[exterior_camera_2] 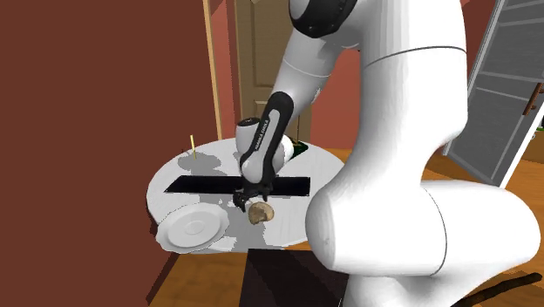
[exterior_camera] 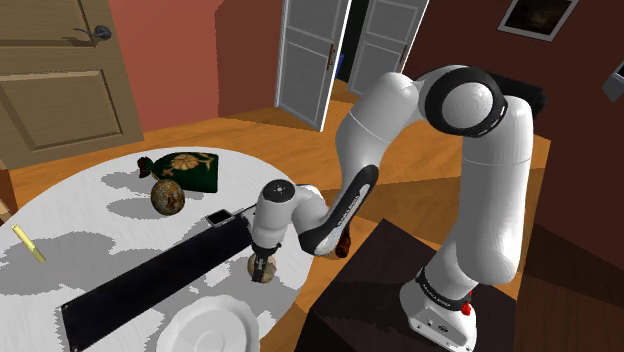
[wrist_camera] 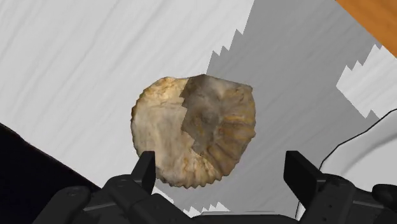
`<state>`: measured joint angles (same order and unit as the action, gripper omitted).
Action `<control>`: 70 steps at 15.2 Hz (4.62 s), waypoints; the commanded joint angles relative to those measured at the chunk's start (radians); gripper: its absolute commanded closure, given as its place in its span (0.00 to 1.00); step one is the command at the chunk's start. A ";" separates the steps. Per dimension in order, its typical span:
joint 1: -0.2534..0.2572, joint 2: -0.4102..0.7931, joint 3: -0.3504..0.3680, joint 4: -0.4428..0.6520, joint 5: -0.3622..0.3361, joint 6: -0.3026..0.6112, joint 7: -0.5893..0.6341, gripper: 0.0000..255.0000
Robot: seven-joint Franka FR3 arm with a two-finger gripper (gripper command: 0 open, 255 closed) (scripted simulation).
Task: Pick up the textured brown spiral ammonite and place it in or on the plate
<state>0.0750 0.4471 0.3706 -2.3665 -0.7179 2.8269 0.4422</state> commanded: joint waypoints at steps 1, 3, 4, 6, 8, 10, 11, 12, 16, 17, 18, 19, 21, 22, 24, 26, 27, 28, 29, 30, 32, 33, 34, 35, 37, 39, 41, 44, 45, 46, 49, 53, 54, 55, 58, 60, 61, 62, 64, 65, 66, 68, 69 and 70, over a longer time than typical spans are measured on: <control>0.252 -0.053 -0.210 -0.045 -0.161 0.026 0.490 0.00; 0.285 -0.044 -0.237 -0.036 -0.150 0.007 0.270 0.00; 0.256 -0.042 -0.209 -0.033 -0.170 -0.001 0.283 0.00; 0.234 -0.120 -0.177 -0.087 0.040 -0.023 0.617 0.00; 0.249 -0.088 -0.200 -0.074 0.009 -0.005 0.641 0.00; 0.262 -0.057 -0.222 -0.060 -0.022 0.013 0.666 0.00; 0.270 -0.041 -0.234 -0.053 -0.036 0.022 0.677 0.00; 0.277 -0.025 -0.245 -0.046 -0.050 0.030 0.689 0.00; 0.289 -0.001 -0.263 -0.034 -0.070 0.044 0.706 0.00; 0.289 -0.001 -0.263 -0.034 -0.070 0.044 0.706 0.00; 0.289 -0.001 -0.263 -0.034 -0.070 0.044 0.706 0.00; 0.289 -0.001 -0.263 -0.034 -0.070 0.044 0.706 0.00; 0.289 -0.001 -0.263 -0.034 -0.070 0.044 0.706 0.00; 0.289 -0.001 -0.263 -0.034 -0.070 0.044 0.706 1.00; 0.289 -0.001 -0.263 -0.034 -0.070 0.044 0.706 1.00; 0.289 -0.001 -0.263 -0.034 -0.070 0.044 0.706 1.00; 0.289 -0.001 -0.263 -0.034 -0.070 0.044 0.706 1.00; 0.289 0.000 -0.263 -0.033 -0.070 0.044 0.706 1.00; 0.289 -0.001 -0.263 -0.034 -0.070 0.044 0.705 1.00; 0.288 -0.001 -0.263 -0.034 -0.070 0.044 0.705 1.00; 0.279 -0.016 -0.251 -0.040 -0.056 0.035 0.692 1.00; 0.270 -0.031 -0.239 -0.046 -0.042 0.026 0.679 1.00; 0.261 -0.046 -0.228 -0.053 -0.027 0.017 0.665 1.00; 0.252 -0.061 -0.216 -0.058 -0.012 0.007 0.651 1.00; 0.234 -0.092 -0.193 -0.069 0.019 -0.011 0.622 1.00; 0.217 -0.122 -0.170 -0.079 0.053 -0.030 0.592 1.00; 0.202 -0.151 -0.149 -0.088 0.087 -0.049 0.563 1.00; 0.181 -0.196 -0.118 -0.100 0.140 -0.077 0.517 1.00; 0.175 -0.211 -0.109 -0.103 0.158 -0.087 0.502 1.00; 0.169 -0.225 -0.100 -0.106 0.177 -0.097 0.487 1.00; 0.178 -0.249 -0.075 -0.097 0.214 -0.131 0.481 1.00; 0.250 -0.218 -0.037 -0.028 0.219 -0.194 0.571 1.00; 0.267 -0.209 -0.028 -0.008 0.219 -0.211 0.592 1.00; 0.285 -0.198 -0.020 0.014 0.220 -0.228 0.613 1.00; 0.338 -0.161 0.002 0.084 0.219 -0.281 0.673 1.00; 0.375 -0.133 0.014 0.136 0.218 -0.317 0.710 1.00; 0.393 -0.118 0.019 0.164 0.217 -0.336 0.728 1.00; 0.411 -0.102 0.024 0.193 0.216 -0.355 0.745 1.00; 0.448 -0.067 0.032 0.254 0.213 -0.395 0.777 1.00; 0.467 -0.049 0.036 0.287 0.212 -0.415 0.792 1.00; 0.486 -0.030 0.039 0.320 0.211 -0.435 0.806 1.00; 0.499 -0.010 0.036 0.339 0.202 -0.438 0.821 1.00; 0.502 0.000 0.032 0.339 0.194 -0.429 0.827 1.00; 0.506 0.011 0.027 0.339 0.186 -0.421 0.834 1.00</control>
<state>0.5760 0.4478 0.4012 -2.0304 -0.5253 2.4006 1.2683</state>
